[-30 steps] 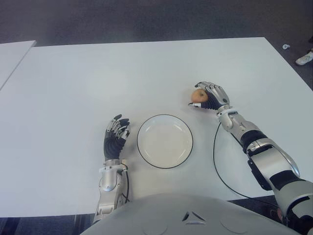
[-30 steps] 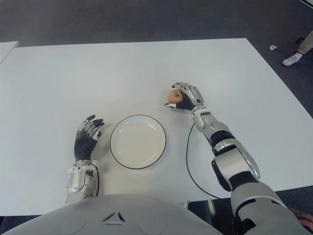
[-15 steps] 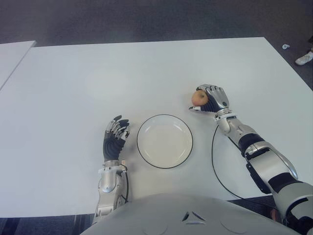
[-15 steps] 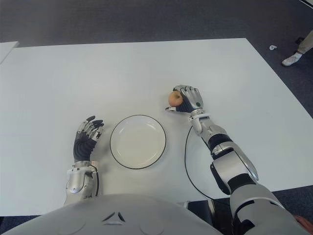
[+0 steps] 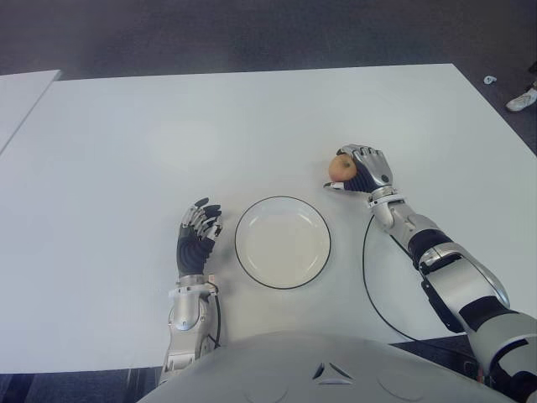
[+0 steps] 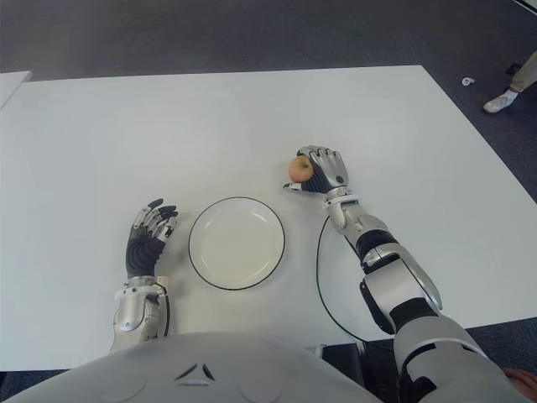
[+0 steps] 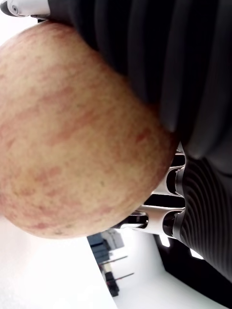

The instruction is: Put the apples into the plate.

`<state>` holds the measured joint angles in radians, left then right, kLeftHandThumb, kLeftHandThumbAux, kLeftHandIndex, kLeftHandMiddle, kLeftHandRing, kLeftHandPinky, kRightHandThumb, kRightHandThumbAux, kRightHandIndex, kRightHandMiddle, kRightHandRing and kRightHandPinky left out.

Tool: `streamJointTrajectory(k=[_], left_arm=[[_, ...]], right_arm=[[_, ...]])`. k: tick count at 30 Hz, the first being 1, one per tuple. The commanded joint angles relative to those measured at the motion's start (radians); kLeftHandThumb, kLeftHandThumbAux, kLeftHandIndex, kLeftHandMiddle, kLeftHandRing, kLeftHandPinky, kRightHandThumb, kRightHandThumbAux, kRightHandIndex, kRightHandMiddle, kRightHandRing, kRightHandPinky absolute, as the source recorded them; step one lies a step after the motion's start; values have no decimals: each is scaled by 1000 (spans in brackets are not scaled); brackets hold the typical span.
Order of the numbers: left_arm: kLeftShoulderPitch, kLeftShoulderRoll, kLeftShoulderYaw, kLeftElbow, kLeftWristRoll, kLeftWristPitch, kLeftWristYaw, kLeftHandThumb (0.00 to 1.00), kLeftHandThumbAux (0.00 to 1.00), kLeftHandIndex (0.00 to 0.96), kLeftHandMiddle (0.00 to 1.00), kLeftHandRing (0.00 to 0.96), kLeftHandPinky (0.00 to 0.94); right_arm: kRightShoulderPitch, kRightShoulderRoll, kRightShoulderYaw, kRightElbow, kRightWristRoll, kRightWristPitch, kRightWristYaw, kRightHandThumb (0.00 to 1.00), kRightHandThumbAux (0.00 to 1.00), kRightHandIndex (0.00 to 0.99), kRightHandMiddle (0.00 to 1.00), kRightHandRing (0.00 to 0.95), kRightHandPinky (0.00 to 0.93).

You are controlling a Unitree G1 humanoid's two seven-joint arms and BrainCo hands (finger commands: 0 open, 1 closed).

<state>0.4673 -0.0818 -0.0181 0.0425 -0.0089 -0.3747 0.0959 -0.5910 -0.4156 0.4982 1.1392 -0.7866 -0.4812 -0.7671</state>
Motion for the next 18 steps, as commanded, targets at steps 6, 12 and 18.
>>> streamJointTrajectory(k=[6,12,18], left_arm=[[20,-4,1,37,-12,33,-16,426,716,233,347,341,334],[14,-4,4,45,-13,34,-17,417,714,231,348,343,336],[6,-4,6,52,-9,43,-14,388,717,223,345,338,324]], right_arm=[[18,2,0,-13,10,-7,-5,856,676,403,519,792,772],[2,-16,-20,-65,23,-20,4,856,677,402,520,793,781],[10,-43,-55,-170,49,-36,37,856,677,400,521,794,782]])
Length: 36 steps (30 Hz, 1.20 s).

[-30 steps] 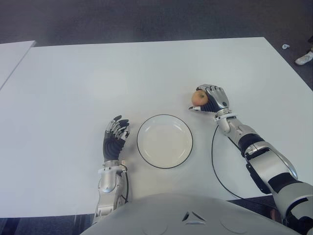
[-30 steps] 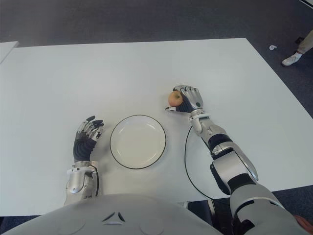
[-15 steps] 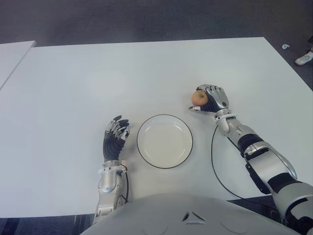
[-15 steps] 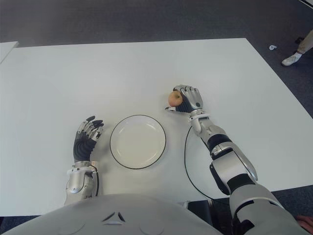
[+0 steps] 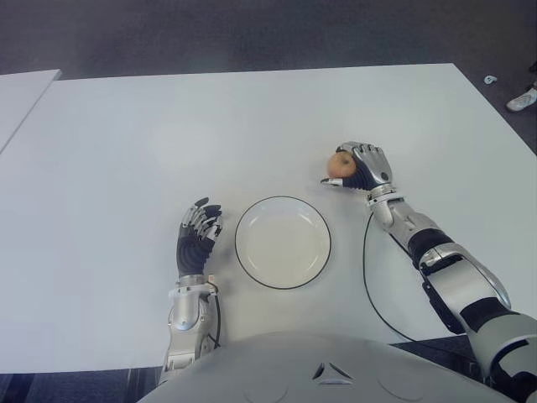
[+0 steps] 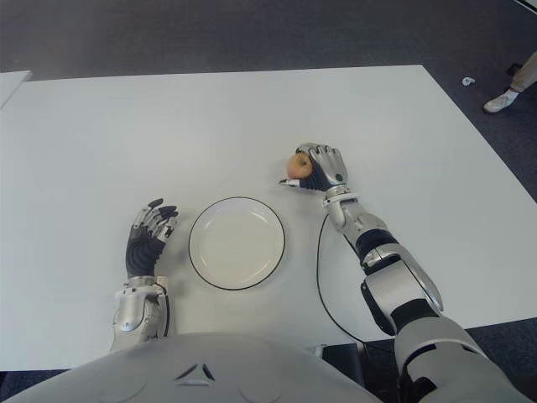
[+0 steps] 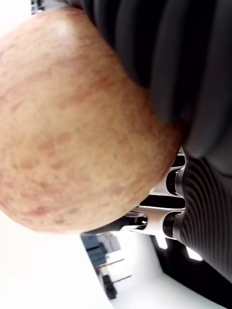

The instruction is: Put the apples into the plate.

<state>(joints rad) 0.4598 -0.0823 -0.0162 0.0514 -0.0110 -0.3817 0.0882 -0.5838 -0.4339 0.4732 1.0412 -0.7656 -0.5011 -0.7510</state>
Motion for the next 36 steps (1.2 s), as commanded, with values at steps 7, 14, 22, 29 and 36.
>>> streamJointTrajectory(k=[7,14,22,29,36], left_arm=[[-4,-7,4,60,1,54,2,394,724,222,342,336,329],[-21,-2,6,81,12,49,7,384,731,226,341,337,332],[-24,-2,4,79,19,54,12,395,748,235,344,342,344],[-25,-4,-1,78,19,53,12,409,737,228,347,346,341],[-25,-9,-5,75,16,52,15,425,724,230,348,346,339]], right_arm=[[102,-59,-100,-411,62,23,116,856,677,398,530,831,825],[185,-50,-136,-612,48,57,160,855,677,397,537,861,852],[273,-39,-158,-822,-2,80,192,857,675,404,543,877,861],[342,-38,-156,-945,-43,76,225,857,674,406,543,876,864],[423,-23,-121,-1021,-77,58,257,857,673,407,542,867,848]])
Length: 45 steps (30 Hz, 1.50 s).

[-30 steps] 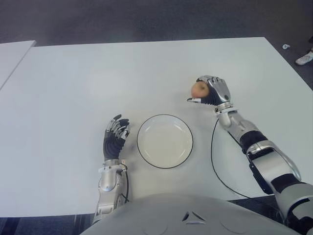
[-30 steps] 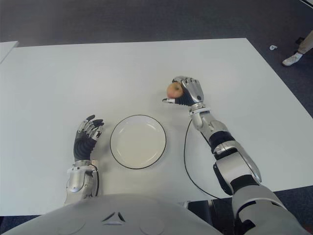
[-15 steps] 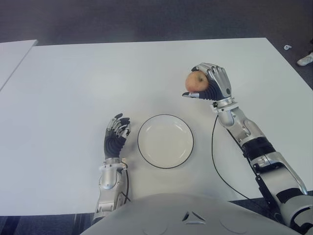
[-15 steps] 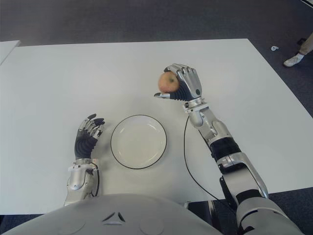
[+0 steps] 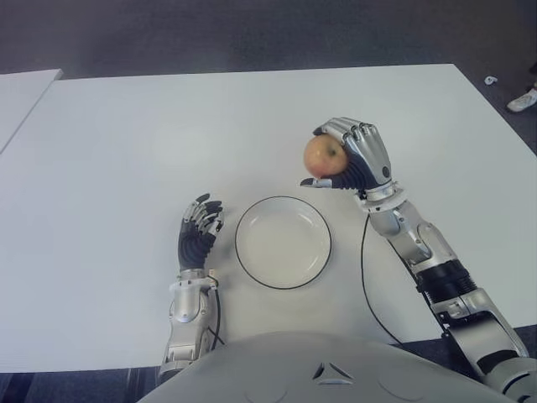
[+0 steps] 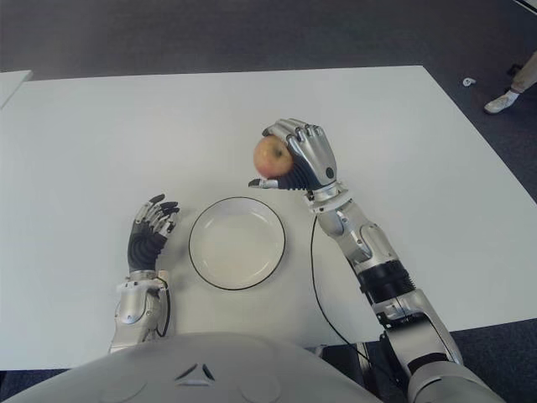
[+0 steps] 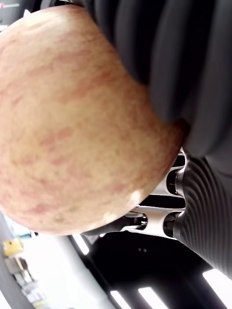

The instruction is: Put the apples into the plate.

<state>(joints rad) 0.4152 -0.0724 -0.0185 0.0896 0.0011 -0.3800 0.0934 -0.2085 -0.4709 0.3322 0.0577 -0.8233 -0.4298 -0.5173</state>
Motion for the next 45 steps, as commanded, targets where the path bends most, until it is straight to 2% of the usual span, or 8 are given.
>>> streamJointTrajectory(k=[1,8,18,32,45], left_arm=[[21,-19,-3,35,5,51,11,427,724,231,349,346,340],[24,-23,-11,27,15,56,19,433,721,239,349,344,338],[28,-25,-17,20,33,55,30,436,715,241,347,341,334],[42,-27,-37,-4,55,71,43,405,720,235,339,327,321],[48,-38,-47,2,47,52,45,417,739,242,346,344,345]], right_arm=[[57,16,25,-45,-24,-16,28,857,673,407,542,867,847],[109,43,77,-55,-69,-47,32,856,674,404,541,855,831],[144,67,131,-25,-106,-80,34,854,675,399,535,839,817],[138,72,169,33,-110,-126,28,853,676,395,531,831,819],[135,104,200,72,-105,-113,74,852,676,397,529,827,818]])
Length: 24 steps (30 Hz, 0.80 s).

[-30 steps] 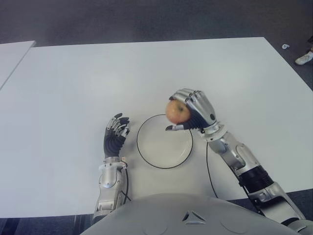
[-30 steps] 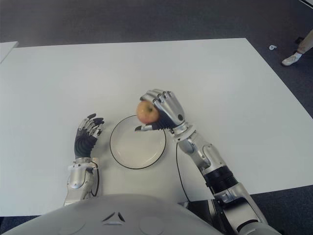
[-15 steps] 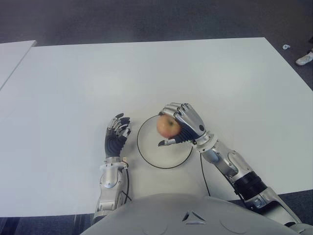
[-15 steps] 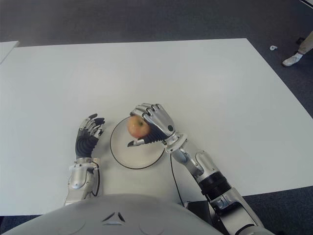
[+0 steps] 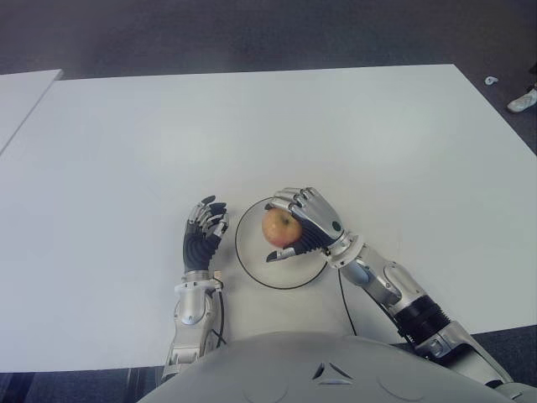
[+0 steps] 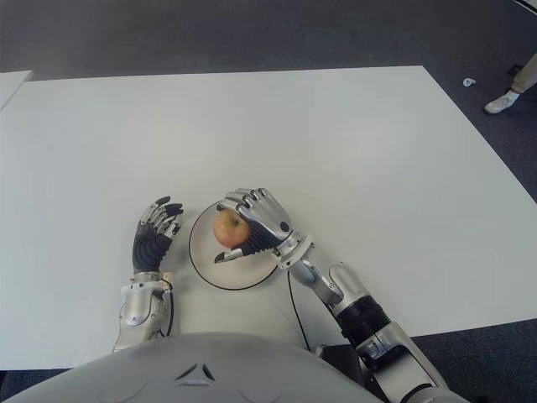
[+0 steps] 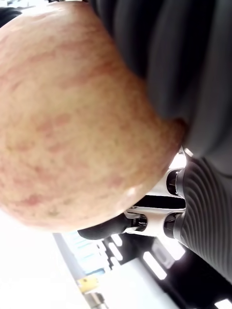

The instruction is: Put the apples into the plate.

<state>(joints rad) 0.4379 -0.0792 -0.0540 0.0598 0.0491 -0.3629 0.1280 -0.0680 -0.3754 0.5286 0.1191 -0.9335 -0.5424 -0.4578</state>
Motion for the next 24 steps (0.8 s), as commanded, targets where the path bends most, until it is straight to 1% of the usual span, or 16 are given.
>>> streamJointTrajectory(k=[1,4,10,15,22,24], left_arm=[[27,-33,-14,30,0,34,12,416,740,242,346,344,344],[29,-35,-17,27,-1,34,12,414,742,245,345,343,341],[32,-40,-23,25,6,34,22,395,747,246,343,336,328],[32,-41,-27,21,4,45,26,389,744,246,343,339,340],[32,-40,-30,23,5,41,28,372,739,234,338,330,321],[32,-38,-31,22,0,41,24,370,738,232,338,332,330]], right_arm=[[-4,9,4,13,7,-1,18,852,676,397,529,827,818],[-1,12,7,18,7,-3,24,852,676,396,529,828,819],[8,18,26,43,-20,5,14,852,676,396,530,829,820],[17,12,30,45,-29,29,42,853,675,398,530,830,821],[28,9,22,36,-16,54,71,853,675,399,532,824,809],[30,7,13,26,8,54,92,853,674,401,529,808,792]])
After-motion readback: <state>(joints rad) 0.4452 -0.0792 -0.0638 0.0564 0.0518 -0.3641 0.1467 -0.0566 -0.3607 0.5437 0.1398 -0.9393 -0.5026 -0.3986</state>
